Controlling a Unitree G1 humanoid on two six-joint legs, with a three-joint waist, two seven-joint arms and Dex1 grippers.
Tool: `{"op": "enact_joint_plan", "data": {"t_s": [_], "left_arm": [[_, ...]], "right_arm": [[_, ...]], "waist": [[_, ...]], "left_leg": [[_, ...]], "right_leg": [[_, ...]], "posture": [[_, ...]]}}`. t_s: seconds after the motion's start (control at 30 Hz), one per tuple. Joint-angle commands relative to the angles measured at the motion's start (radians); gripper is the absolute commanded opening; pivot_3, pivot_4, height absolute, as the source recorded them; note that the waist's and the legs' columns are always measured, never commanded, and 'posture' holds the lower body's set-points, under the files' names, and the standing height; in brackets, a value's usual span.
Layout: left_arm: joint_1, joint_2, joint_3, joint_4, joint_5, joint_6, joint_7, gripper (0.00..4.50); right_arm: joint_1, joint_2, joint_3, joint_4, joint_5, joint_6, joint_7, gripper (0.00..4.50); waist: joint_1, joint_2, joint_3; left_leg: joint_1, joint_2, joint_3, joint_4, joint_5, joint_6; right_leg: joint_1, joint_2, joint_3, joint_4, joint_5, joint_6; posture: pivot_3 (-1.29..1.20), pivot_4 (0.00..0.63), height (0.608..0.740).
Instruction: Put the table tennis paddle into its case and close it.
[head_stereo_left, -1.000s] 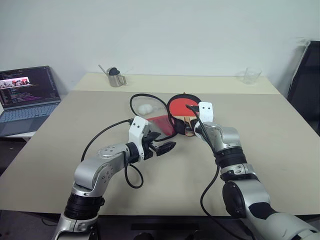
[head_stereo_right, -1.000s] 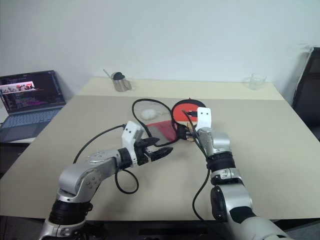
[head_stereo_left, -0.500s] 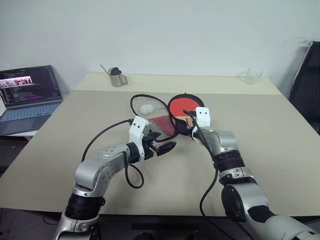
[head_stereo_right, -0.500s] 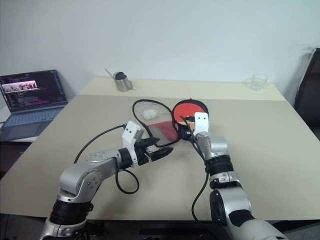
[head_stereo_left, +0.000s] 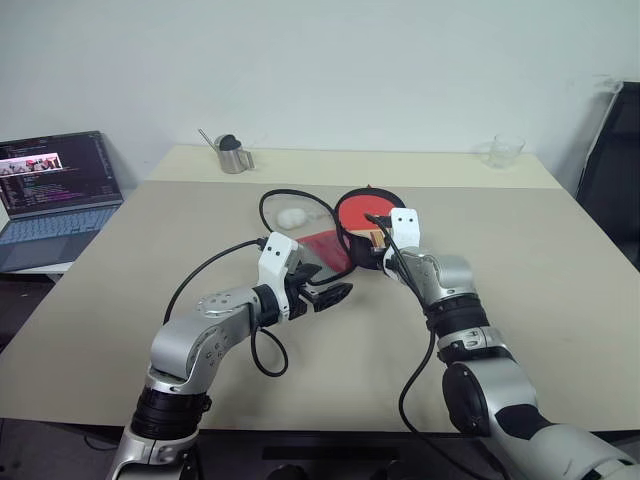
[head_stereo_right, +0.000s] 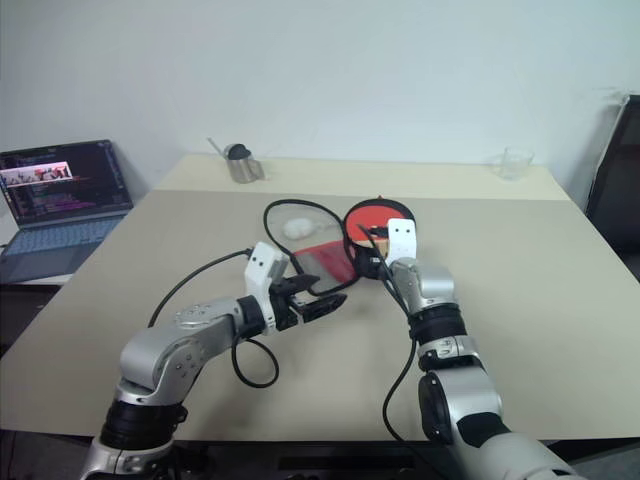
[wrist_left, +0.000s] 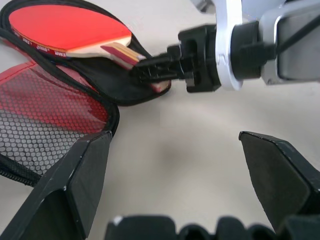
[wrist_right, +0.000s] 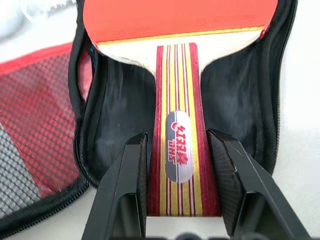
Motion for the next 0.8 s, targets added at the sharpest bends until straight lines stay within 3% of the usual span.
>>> {"op": "enact_joint_plan", "data": {"t_s": [0.03,0.8], "left_arm": [[-0.008,-0.005,0.001,-0.026,0.002,-0.015,0.002,4.48],[0.021,-0.009,0.005,-0.073,-0.003,0.011,0.021,4.48]], "right_arm": [[-0.059,-0.007,-0.018,-0.004,0.018,-0.051,-0.006,1.43],[-0.196,0.008,-0.064,0.374,0.030,-0.324,-0.053,1.43]], "waist": [[0.000,0.000,0.000],[-0.001,0.000,0.000]], "left_leg": [[0.000,0.000,0.000,0.000,0.000,0.000],[0.000,0.000,0.000,0.000,0.000,0.000]], "right_leg": [[0.000,0.000,0.000,0.000,0.000,0.000],[0.000,0.000,0.000,0.000,0.000,0.000]], "posture": [[0.00,0.150,0.740],[0.00,0.150,0.740]]}}
